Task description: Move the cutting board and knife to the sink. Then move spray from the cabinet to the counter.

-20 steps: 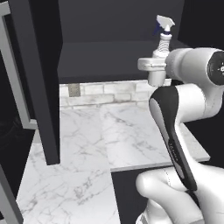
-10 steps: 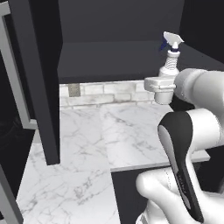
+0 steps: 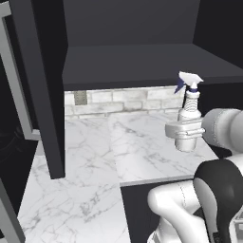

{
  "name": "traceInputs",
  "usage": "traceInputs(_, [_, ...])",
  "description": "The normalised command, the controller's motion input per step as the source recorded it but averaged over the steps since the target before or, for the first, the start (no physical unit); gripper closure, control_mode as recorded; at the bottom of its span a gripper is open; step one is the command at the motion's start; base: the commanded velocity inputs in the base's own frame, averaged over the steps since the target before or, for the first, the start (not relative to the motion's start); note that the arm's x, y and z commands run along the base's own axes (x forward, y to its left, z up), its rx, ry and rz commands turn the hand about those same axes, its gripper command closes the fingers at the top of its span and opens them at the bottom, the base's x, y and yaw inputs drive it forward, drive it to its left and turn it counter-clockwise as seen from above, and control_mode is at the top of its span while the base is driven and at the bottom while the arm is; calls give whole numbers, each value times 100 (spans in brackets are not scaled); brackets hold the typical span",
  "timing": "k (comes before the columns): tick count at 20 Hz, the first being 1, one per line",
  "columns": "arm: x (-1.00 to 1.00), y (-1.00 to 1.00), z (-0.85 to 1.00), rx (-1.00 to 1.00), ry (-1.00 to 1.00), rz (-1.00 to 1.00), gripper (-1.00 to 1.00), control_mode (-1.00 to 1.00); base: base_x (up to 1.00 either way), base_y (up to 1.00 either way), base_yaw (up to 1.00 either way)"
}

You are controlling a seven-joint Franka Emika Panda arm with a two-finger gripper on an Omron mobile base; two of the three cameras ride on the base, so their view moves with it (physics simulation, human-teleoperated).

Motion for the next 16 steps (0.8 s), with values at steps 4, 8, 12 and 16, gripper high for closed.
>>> traceInputs(4, [1, 5, -48, 5, 14, 19, 100, -100, 0, 0, 0])
traceInputs(8, [4, 6, -52, 8, 2, 18, 100, -100, 0, 0, 0])
traceInputs(12, [20, 8, -51, 10, 1, 15, 100, -100, 0, 0, 0])
traceInputs(16, [39, 5, -61, 6, 1, 15, 100, -100, 0, 0, 0])
